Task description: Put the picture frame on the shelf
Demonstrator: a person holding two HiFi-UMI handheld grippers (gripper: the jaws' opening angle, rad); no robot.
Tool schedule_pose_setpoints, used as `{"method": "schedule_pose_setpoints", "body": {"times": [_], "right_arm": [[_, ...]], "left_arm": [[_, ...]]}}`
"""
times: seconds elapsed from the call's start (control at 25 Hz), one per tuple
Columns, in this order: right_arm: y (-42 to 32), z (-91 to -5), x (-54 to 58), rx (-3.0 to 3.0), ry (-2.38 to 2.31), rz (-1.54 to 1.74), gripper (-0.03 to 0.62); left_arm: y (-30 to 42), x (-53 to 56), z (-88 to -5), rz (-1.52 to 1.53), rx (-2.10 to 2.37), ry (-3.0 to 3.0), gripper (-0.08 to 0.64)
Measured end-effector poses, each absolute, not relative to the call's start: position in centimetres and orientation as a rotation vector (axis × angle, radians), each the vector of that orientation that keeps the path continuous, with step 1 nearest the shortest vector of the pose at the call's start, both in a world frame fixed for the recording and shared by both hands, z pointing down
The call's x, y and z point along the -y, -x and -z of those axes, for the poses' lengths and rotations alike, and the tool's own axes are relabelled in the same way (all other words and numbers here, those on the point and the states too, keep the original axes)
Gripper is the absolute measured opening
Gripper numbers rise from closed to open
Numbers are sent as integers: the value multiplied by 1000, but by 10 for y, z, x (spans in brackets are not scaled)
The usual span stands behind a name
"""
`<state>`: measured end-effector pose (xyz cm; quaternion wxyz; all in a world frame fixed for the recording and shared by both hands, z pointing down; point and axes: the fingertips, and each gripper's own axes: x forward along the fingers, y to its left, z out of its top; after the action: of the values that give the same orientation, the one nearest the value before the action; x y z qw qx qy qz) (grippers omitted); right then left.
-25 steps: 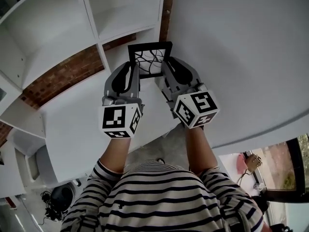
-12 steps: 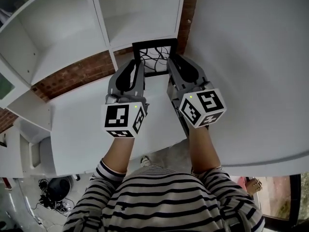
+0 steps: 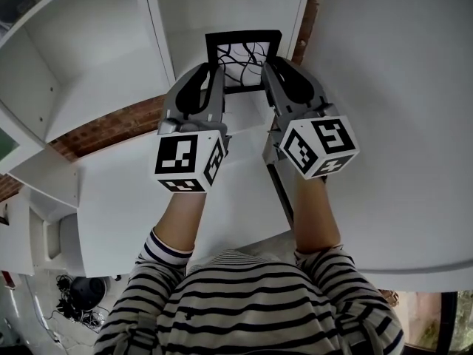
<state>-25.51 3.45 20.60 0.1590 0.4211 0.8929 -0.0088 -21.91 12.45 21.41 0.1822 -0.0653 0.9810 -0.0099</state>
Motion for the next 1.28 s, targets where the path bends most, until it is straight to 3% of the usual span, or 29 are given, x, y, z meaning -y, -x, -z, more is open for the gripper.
{"method": "schedule_pose_setpoints", "body": {"times": [0.56, 1.28], "right_arm": [[353, -171, -80, -2492, -1407, 57, 44], [400, -192, -104, -2576, -1411, 43, 61]], "left_arm": [[309, -167, -179, 20, -2821, -58, 69], [356, -184, -191, 28, -2890, -216, 71]]}}
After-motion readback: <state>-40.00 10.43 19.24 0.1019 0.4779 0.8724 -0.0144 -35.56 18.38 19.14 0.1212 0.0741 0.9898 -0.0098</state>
